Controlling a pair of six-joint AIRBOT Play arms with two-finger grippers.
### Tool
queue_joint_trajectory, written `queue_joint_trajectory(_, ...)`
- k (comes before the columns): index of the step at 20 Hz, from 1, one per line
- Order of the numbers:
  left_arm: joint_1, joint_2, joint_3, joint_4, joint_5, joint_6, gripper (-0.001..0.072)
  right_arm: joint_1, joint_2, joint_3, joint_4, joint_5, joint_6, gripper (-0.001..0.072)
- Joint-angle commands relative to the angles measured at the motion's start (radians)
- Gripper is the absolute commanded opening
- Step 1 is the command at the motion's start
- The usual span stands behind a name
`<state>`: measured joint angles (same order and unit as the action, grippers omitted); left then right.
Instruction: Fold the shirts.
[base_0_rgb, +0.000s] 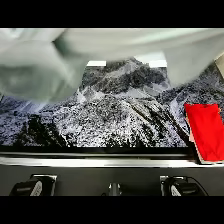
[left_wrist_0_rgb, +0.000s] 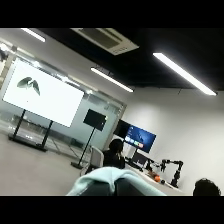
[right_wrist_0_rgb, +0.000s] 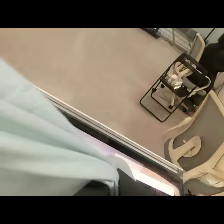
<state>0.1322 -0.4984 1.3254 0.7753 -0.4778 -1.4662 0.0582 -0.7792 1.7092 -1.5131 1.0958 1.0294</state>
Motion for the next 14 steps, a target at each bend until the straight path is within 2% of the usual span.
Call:
queue_joint_trajectory(1, 0.011, 0.03, 0.021, 0.003, 0.034, 0.001, 0.0024, 0.0, 0.034, 0.009, -0.01, 0.237, 0.01, 0.0016)
queue_joint_trajectory(3, 0.011, 0.015, 0.021, 0.056, -0.003, 0.001, 0.0024, 0.0, 0.003, 0.009, -0.009, 0.394, 0.01, 0.0016)
queue_joint_trajectory(6, 0.011, -0.08, 0.012, 0.17, -0.261, -0.006, 0.0024, 0.0, -0.109, -0.039, 0.0, 0.629, 0.032, 0.0015)
queue_joint_trajectory(8, 0.011, -0.174, -0.053, 0.179, -0.382, -0.006, 0.0025, 0.0, -0.179, -0.209, 0.04, 0.646, 0.032, 0.0015)
queue_joint_trajectory(10, 0.008, -0.277, -0.163, 0.179, -0.412, 0.033, 0.0025, 0.0, -0.233, -0.444, 0.084, 0.493, 0.031, 0.0015)
queue_joint_trajectory(12, 0.008, -0.396, -0.271, 0.179, -0.412, 0.083, 0.0025, 0.0, -0.314, -0.631, 0.089, 0.182, 0.018, 0.0016)
queue_joint_trajectory(14, 0.008, -0.526, -0.323, 0.179, -0.369, 0.083, 0.0026, 0.0, -0.426, -0.676, 0.106, -0.05, 0.026, 0.0016)
